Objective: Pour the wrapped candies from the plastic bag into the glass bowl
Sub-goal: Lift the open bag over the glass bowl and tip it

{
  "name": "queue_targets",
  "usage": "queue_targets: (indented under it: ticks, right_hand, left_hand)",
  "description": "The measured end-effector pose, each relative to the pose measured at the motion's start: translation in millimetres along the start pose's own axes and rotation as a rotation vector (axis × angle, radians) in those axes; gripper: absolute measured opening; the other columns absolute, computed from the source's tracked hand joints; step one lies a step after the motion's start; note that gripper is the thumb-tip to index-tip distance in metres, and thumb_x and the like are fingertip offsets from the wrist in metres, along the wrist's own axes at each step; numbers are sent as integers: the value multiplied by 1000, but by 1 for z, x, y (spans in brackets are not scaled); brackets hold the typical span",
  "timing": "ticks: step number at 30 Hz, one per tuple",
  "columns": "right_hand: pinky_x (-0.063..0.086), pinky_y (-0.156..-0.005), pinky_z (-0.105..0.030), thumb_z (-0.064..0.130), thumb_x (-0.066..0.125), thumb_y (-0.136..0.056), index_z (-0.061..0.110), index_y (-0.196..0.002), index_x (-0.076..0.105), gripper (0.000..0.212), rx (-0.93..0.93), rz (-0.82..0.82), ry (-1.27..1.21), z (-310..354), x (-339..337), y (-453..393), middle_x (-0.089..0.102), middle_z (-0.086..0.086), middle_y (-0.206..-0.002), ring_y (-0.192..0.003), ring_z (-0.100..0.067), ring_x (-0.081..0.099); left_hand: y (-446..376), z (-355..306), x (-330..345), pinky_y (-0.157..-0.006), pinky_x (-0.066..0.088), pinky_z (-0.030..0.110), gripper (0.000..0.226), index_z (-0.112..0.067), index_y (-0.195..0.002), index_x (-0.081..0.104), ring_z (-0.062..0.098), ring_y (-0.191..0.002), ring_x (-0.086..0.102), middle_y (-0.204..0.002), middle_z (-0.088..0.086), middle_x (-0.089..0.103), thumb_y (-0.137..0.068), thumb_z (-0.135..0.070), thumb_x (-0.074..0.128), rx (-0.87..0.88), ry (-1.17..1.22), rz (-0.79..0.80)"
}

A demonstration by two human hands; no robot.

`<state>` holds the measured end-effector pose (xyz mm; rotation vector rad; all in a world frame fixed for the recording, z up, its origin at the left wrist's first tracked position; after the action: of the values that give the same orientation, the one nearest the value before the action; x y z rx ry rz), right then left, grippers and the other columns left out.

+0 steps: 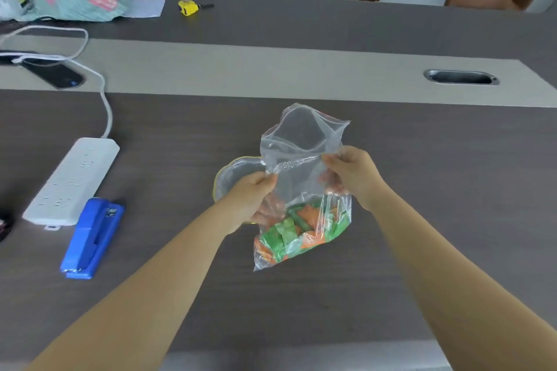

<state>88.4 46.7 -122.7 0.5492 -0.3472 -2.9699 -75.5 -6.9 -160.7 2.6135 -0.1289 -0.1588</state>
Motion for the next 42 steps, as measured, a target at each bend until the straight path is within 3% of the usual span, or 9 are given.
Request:
queue_targets:
  ticks: [8,11,15,18,25,28,32,36,42]
  right_hand:
    - [40,-32,-13,13,50,-89,6,-68,53,22,153,118,14,-33,86,24,58,6,-31,-25,-2,50]
    - [49,-41,-18,18,52,-88,8,-72,54,19,204,102,-31,-39,97,28,63,1,-52,-34,-4,58]
    - [52,-72,-27,16,42,-93,4,-89,55,18,291,115,-349,-43,104,34,63,-15,-106,-96,-27,68]
    - [39,-91,-29,25,58,-84,4,-115,55,38,218,166,-144,-49,94,40,60,-11,-126,-122,-26,52]
    - [37,-95,-26,10,66,-76,15,-120,57,46,227,343,127,-88,101,68,61,4,-117,-119,-14,51]
    - [39,-77,-21,18,67,-77,22,-93,61,18,181,232,152,-86,101,69,57,16,-90,-102,-13,52]
    - [38,-93,-32,26,63,-80,14,-107,62,29,150,152,179,-86,100,68,54,8,-100,-102,-14,48]
    - [41,-71,-32,29,59,-82,17,-67,56,19,180,122,216,-88,102,69,53,-1,-70,-72,-20,49]
    - [36,-70,-29,26,53,-86,-9,-110,57,43,250,71,70,-86,100,74,57,-19,-95,-81,-19,46]
  left_hand:
    - [28,64,-51,-56,55,25,33,-16,-120,45,13,-57,66,-74,6,60,-95,-35,37,-161,-78,66]
    - [21,77,-62,-53,54,25,27,-16,-114,44,12,-55,63,-73,6,61,-94,-34,38,-195,-71,0]
    - [6,87,-73,-63,47,28,21,-13,-96,45,15,-60,58,-75,2,59,-93,-33,39,-204,-69,-122]
    - [-1,94,-77,-58,43,27,23,-17,-75,45,14,-60,56,-73,1,57,-92,-32,43,-202,-45,-186]
    - [-5,107,-80,-47,46,25,23,-11,-80,48,15,-60,56,-80,6,59,-91,-31,48,-210,24,-225]
    - [3,107,-78,-56,53,21,25,-11,-95,52,13,-71,58,-99,7,59,-90,-35,48,-123,92,-152]
    - [26,119,-76,-93,44,30,32,-14,-111,51,12,-89,54,-95,-6,57,-83,-25,61,-96,-26,6]
    - [40,130,-65,-58,45,4,36,-16,-101,60,5,-75,58,-86,-8,61,-70,-6,73,-83,-258,89]
    - [43,120,-66,-64,48,18,18,-16,-78,57,11,-71,58,-78,-1,61,-75,-1,66,-94,-73,42]
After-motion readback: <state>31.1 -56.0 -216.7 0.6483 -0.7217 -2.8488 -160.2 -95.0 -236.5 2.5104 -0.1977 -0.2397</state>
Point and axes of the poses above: each hand's wrist, its own y-axis away from the middle knuckle, its own x-axis out of the palm, z = x × y, the point moved 8 cm from there along -y, towards the middle knuckle
